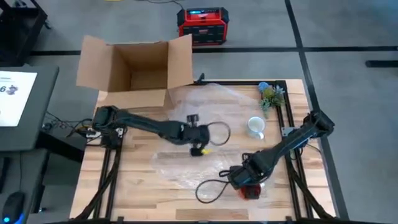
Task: Wrap mug
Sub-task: Wrap the red mug with bubble wrap
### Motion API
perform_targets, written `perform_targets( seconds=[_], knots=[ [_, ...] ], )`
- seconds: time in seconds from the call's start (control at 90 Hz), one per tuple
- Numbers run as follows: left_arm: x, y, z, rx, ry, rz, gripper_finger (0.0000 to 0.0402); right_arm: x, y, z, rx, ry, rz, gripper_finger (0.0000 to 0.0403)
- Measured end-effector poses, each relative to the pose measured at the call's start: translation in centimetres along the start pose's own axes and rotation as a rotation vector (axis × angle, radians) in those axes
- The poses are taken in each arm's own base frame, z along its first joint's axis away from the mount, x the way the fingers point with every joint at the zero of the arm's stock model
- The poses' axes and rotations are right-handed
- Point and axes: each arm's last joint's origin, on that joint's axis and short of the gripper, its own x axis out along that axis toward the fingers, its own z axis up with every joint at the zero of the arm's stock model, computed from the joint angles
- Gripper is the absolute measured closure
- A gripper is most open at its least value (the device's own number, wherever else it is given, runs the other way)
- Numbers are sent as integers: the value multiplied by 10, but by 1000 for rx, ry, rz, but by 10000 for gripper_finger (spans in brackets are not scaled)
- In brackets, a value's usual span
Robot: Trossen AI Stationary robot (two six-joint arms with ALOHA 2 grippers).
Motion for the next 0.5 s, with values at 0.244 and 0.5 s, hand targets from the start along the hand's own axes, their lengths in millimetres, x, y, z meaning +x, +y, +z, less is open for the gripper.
perform_targets(
  seconds=[0.244, 0.5],
  knots=[
    [30, -30, -72, -170, 337, -96, 402, 8, -43, 20, -60, -9, -43, 395],
    [36, -65, -125, -330, 406, -73, 401, 2, -79, 37, -19, -77, -133, 395]
  ],
)
